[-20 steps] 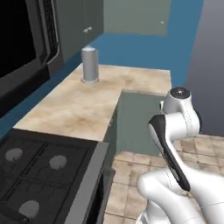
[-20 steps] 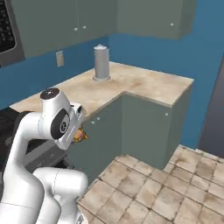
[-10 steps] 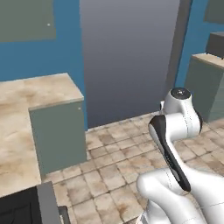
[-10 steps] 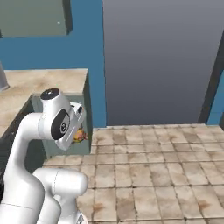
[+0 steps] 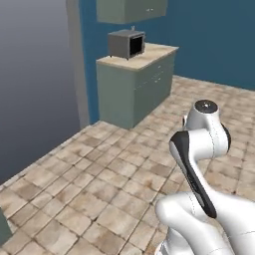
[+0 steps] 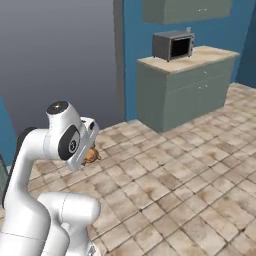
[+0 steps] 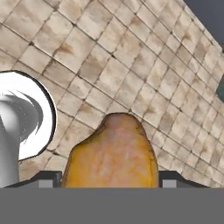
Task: Take the chicken drumsticks from the pan and place one on each plate on the dining counter.
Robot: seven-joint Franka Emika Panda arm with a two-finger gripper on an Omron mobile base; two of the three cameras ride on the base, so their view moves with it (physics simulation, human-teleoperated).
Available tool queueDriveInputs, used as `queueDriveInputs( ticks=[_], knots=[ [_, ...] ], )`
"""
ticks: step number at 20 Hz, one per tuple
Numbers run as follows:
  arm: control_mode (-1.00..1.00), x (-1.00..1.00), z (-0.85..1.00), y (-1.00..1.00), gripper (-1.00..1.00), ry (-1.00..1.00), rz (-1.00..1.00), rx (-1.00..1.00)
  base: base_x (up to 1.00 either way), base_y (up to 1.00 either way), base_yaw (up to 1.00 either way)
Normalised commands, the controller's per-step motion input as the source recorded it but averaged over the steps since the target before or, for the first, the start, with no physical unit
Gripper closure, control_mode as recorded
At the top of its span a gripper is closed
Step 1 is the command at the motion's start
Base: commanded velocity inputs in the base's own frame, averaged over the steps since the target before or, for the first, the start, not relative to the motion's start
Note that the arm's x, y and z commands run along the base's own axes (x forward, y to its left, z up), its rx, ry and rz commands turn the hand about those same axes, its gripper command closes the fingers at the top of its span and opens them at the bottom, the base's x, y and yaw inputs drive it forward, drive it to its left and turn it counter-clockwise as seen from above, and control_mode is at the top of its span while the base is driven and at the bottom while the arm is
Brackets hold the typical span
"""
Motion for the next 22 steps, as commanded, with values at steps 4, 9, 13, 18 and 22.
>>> queueDriveInputs(
  ticks=[4, 9, 13, 18, 22],
  knots=[
    [1.0, 0.0, 0.0, 0.0, 1.0, 0.0, 0.0, 0.0, 0.2, -0.49, -0.84],
    [1.0, 0.0, 0.0, 0.0, 1.0, 0.0, 0.0, 0.0, 0.29, -0.45, -0.76],
    [1.0, 0.0, 0.0, 0.0, 1.0, 0.0, 0.0, 0.0, 0.57, -0.41, -0.59],
    [1.0, 0.0, 0.0, 0.0, 1.0, 0.0, 0.0, 0.0, 0.74, -0.4, -0.54],
    [1.0, 0.0, 0.0, 0.0, 1.0, 0.0, 0.0, 0.0, 0.99, -0.25, -0.49]
  ],
)
